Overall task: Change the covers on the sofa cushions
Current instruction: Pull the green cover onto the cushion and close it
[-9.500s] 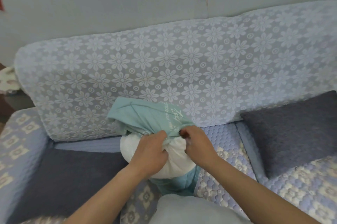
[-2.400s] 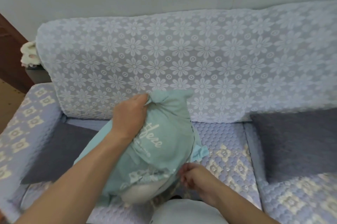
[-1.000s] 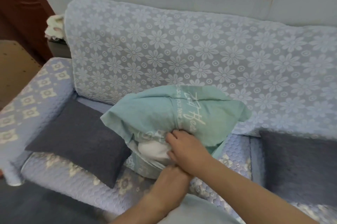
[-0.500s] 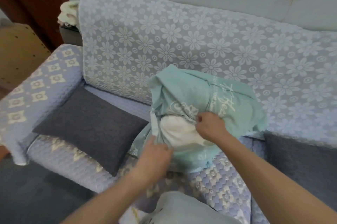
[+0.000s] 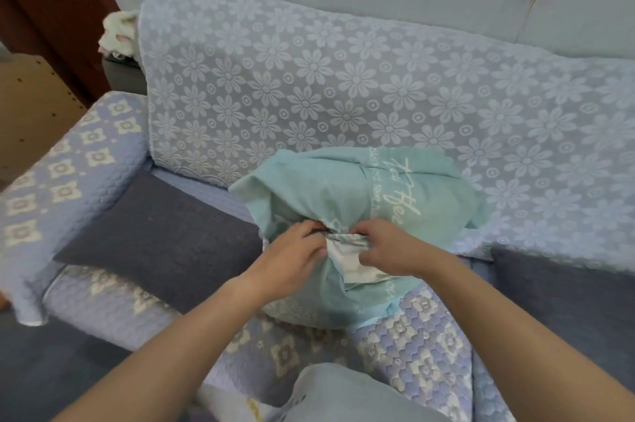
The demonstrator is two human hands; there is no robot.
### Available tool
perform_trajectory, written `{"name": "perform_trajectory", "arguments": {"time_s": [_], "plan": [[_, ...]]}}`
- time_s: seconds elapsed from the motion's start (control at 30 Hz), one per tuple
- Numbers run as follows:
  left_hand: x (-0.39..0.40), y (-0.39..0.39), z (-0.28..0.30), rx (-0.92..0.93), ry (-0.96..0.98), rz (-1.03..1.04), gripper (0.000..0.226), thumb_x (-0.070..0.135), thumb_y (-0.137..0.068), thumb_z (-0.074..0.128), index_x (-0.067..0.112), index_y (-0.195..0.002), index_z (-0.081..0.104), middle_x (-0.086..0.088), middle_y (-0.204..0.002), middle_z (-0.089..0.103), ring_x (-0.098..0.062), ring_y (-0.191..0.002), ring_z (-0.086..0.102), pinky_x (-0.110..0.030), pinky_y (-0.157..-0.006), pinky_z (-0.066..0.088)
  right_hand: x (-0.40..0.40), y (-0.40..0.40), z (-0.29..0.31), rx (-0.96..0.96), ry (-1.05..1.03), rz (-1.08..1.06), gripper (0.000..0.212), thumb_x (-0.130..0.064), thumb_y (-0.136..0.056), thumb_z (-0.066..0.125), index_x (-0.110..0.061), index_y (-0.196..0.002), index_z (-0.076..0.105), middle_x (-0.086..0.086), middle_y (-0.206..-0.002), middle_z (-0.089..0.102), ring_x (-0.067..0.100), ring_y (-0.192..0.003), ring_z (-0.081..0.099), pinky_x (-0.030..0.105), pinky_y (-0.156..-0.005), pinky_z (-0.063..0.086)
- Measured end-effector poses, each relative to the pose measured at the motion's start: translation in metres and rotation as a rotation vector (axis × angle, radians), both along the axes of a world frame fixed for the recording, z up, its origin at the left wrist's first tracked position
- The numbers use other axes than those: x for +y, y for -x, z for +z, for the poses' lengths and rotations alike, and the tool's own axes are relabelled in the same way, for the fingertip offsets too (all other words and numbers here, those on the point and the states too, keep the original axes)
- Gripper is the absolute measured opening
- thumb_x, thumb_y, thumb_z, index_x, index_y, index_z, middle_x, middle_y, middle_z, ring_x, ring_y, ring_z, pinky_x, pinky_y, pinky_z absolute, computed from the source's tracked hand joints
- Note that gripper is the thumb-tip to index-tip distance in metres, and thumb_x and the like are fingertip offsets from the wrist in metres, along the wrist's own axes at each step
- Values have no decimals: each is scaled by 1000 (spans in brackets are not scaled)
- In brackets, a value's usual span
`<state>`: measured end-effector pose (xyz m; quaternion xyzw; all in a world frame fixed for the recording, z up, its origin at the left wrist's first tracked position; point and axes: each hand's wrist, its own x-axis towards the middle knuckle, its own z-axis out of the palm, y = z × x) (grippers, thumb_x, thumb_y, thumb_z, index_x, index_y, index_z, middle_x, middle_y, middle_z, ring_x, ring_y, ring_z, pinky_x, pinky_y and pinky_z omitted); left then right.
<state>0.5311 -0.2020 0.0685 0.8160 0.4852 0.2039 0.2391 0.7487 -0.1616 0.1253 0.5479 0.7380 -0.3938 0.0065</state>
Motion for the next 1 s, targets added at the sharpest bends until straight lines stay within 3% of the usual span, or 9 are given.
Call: {"name": "perform_trajectory", "arguments": {"time_s": [0.23,0.37,0.5,0.57,0.63,0.73,0.8,0.9,1.0], "plan": [[0,-13,-6,46,-40,418,22,40,-97,60,20,-89,63,4,-89,62,-19,-86,60,-38,-78,50,0,4,-5,54,-448,-420,19,-8,-74,61,-24,-84,64,-6,-75,66,19,-73,59,30,-62,39],[-20,-56,-7,70,125,82,54,32,-102,48,15,-152,39,-5,-157,41,-20,-145,33,-35,-122,25,-5,7,1,96,-455,-365,12,-19,-76,70,-24,-87,67,-4,-80,70,20,-78,63,31,-67,44],[2,-72,-18,437,416,-12,58,28,-103,54,7,-153,33,-13,-158,37,-30,-147,33,-37,-119,26,-24,31,2,109,-173,67,12,-26,-80,76,-17,-86,73,0,-80,71,13,-75,61,29,-69,44],[14,-72,-33,420,419,51,58,32,-104,49,13,-156,30,-12,-161,33,-31,-147,32,-39,-121,24,-19,22,-3,51,-184,-9,12,-25,-80,76,-14,-84,74,5,-79,71,19,-76,63,33,-70,44],[18,-71,-43,57,405,214,51,27,-103,49,16,-152,40,-10,-153,45,-28,-140,41,-34,-117,30,-5,2,-4,-11,-292,-160,12,-27,-82,74,-18,-90,75,4,-86,73,23,-84,65,34,-73,46],[11,-56,-34,-1003,749,648,37,-2,-99,48,11,-131,61,-1,-118,68,-19,-112,62,-20,-90,48,4,-21,-3,-34,-317,-199,18,-22,-82,74,-19,-100,74,3,-98,73,23,-95,64,31,-79,44],[16,-45,-26,-1510,967,734,29,4,-102,43,7,-128,57,-12,-120,67,-24,-113,63,-30,-97,46,1,-18,-12,-40,-283,-128,15,-24,-80,77,-20,-94,71,0,-90,67,24,-93,62,32,-78,43],[35,-40,-11,-1746,1139,782,25,1,-102,39,-5,-114,60,-25,-113,67,-35,-107,63,-47,-102,47,-9,-4,-28,-118,-273,-2,19,-38,-78,78,-28,-79,62,-9,-83,47,22,-90,52,33,-81,40],[43,-44,-10,-1765,1107,826,25,-4,-99,39,-5,-106,63,-23,-99,74,-35,-101,66,-48,-92,52,-9,-2,-40,-280,-257,53,34,-48,-83,70,-30,-111,68,-3,-106,46,22,-109,43,40,-99,33]]}}
